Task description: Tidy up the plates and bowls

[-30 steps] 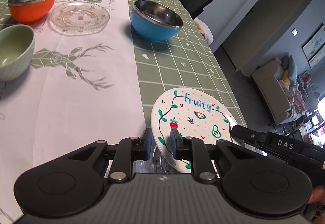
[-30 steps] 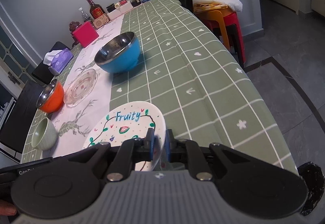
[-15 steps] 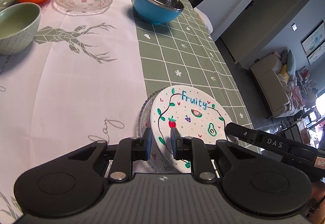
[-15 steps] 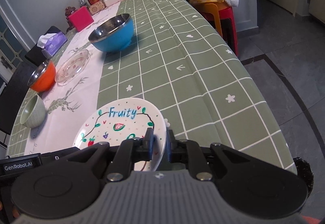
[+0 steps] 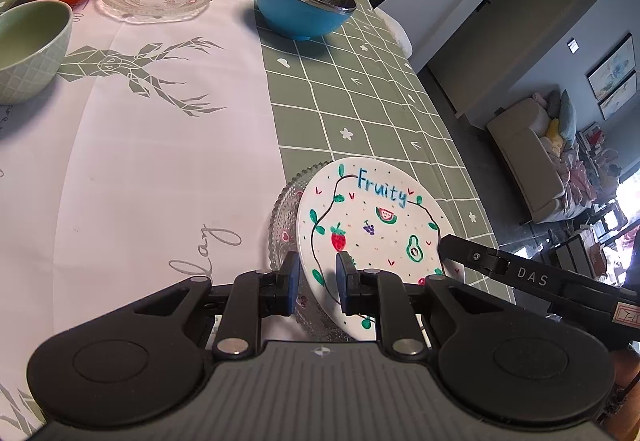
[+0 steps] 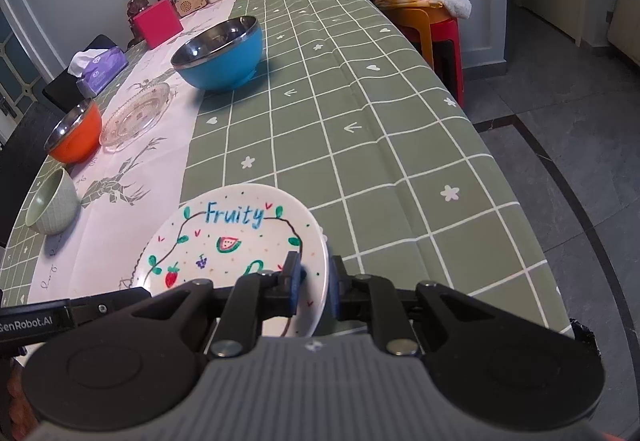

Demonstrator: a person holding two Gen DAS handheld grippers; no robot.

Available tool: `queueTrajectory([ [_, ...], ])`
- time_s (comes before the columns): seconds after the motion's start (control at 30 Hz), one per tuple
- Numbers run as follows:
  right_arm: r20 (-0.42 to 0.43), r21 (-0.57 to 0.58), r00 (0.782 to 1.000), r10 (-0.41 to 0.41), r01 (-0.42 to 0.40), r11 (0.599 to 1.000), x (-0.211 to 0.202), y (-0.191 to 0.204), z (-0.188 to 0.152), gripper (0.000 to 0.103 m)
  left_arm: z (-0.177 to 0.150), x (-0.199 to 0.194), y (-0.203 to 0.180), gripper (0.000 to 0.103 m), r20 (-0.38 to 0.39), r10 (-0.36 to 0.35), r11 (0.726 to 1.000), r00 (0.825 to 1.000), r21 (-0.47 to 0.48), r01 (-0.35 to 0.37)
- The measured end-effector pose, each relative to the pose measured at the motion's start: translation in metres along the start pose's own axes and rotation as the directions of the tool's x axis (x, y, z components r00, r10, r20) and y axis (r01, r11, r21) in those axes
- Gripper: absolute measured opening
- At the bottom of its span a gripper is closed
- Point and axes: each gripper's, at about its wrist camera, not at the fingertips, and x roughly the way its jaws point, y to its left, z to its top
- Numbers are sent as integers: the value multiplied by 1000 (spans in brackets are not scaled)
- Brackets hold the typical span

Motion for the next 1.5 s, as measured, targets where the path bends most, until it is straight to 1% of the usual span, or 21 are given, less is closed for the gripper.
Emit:
queueTrajectory([
  [0.1, 4, -9, 1000, -6, 6, 1000, 0, 2, -1, 13, 1, 1, 1, 21, -6, -8, 1000, 1000, 5, 8],
  [0.3, 3, -18, 1000, -6, 6, 1000, 0, 4, -1, 17, 2, 1, 8, 22, -14, -45, 999, 999, -14, 45],
  [0.53, 0, -25, 1000, -2, 2, 1000, 1, 4, -2, 19, 4, 1, 14, 22, -20, -73, 997, 997, -27, 73],
  [0.77, 6, -52, 1000, -5, 5, 999, 0, 7, -3, 15, 5, -5, 15, 22, -26, -75, 997, 997, -17, 74],
  [0.93, -1, -73, 1000, 10, -10, 997, 1, 11, -3, 14, 6, -10, 16, 22, -34, -57, 998, 998, -8, 56],
  [1.07, -2, -79, 1000, 8, -8, 997, 2, 12, -3, 14, 9, -10, 14, 30, -57, -59, 998, 997, 5, 59],
  [1.13, -6, -80, 1000, 12, -12, 997, 2, 12, -3, 14, 14, -13, 13, 35, -69, -57, 998, 996, 8, 58],
  [1.17, -10, -80, 1000, 17, -17, 997, 3, 12, -3, 14, 16, -15, 14, 41, -69, -58, 998, 996, 1, 58],
  [1.2, -10, -82, 1000, 18, -19, 996, 4, 12, -3, 13, 19, -17, 15, 43, -72, -62, 998, 995, -5, 62],
  [1.27, -10, -81, 1000, 18, -19, 997, 4, 13, -3, 13, 22, -20, 17, 43, -70, -63, 998, 996, -12, 63],
  [1.37, -11, -78, 1000, 18, -19, 997, 4, 13, -3, 13, 23, -24, 19, 43, -44, -35, 999, 998, -1, 35],
  [1.43, -11, -78, 1000, 19, -20, 997, 4, 13, -3, 14, 22, -22, 23, 43, -47, -19, 1000, 999, -4, 19],
  [1.5, -12, -76, 1000, 19, -20, 997, 4, 13, -3, 14, 20, -18, 27, 43, -44, -37, 999, 998, -19, 37],
])
